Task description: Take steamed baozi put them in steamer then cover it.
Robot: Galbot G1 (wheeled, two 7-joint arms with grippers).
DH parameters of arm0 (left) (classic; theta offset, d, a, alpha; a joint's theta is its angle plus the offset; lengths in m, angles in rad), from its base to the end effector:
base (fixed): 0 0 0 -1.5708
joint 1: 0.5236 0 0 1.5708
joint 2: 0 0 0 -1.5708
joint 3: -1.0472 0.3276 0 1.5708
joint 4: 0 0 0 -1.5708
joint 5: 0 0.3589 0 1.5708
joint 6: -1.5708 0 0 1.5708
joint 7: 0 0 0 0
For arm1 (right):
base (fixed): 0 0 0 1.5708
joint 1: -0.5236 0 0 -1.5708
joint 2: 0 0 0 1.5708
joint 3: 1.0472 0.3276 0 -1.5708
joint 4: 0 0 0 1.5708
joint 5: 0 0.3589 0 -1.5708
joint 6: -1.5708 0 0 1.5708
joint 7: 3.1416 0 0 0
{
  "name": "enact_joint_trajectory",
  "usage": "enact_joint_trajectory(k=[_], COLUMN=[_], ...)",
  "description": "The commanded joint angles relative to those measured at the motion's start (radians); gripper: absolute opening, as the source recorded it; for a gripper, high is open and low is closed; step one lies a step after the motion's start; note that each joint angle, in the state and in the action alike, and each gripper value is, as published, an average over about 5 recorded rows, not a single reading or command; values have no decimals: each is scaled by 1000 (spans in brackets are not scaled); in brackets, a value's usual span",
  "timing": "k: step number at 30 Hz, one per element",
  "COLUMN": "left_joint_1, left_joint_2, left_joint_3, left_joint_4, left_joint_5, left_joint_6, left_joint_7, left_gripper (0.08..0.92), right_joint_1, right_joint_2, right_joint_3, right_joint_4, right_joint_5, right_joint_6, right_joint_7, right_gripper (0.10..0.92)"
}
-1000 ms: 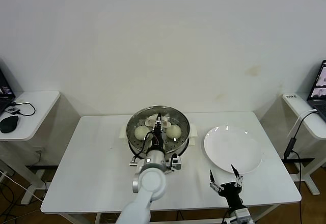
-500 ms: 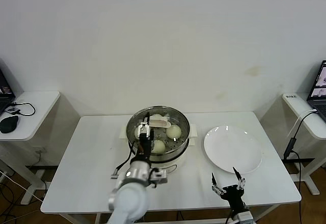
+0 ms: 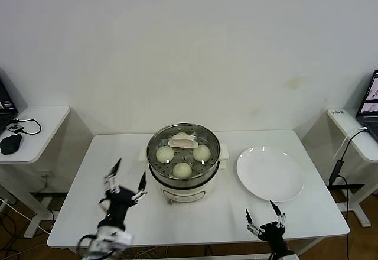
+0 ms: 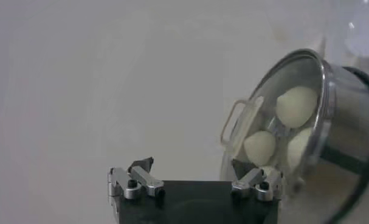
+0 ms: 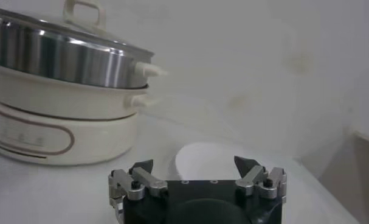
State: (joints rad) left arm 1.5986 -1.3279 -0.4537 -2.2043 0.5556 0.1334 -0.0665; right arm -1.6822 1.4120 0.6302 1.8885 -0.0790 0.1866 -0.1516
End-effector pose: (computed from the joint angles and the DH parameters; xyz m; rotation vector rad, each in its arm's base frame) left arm 0.1847 0.0081 -0.2505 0.0878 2.9156 1.1056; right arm 0.1501 -0.0699 -0.3678 0.2481 -2.9633 0.3858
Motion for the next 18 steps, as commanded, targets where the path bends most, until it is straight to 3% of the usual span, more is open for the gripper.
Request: enact_joint_trajectory(k=[1, 4, 18], left_joint_1=[322, 325, 322], left_joint_2=[13, 5, -17], left_joint_3=[-175, -154, -184], left_joint_4=[-8, 8, 57], left_joint_5=[-778, -750, -736], left_joint_6=[-272, -325, -354], left_joint_7=[-142, -145, -85], left_gripper=[823, 823, 823], right_joint_1=[-88, -94, -80], right_joint_2=[-97, -103, -92], right_joint_3=[-15, -13, -50], right_joint_4=[64, 74, 40], right_joint_5=[98, 97, 56], right_joint_6=[0, -8, -1], right_joint_7=[3, 14, 22], right_gripper=[823, 823, 823])
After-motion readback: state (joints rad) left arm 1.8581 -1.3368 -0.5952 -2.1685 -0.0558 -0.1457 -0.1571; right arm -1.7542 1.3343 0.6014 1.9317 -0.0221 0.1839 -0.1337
